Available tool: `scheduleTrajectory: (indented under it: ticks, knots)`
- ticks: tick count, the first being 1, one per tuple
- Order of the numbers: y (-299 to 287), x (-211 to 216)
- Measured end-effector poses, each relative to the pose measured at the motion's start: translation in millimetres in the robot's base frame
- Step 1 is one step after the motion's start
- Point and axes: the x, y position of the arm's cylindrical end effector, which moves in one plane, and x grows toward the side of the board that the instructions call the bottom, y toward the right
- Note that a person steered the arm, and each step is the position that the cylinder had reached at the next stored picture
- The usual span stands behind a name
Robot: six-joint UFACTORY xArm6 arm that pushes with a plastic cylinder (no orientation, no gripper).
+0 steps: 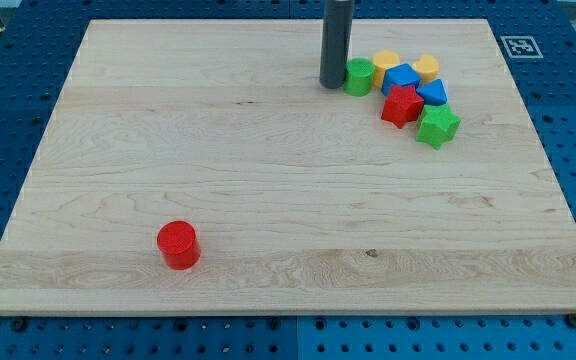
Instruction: Move the red circle into the group of the blocks
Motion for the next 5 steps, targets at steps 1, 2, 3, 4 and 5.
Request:
scheduleTrajectory:
  ticks: [1,2,3,4,5]
  knots:
    - [-4,3]
    - [-52,21]
    - [-124,38]
    - [-188,81]
    - [-222,154]
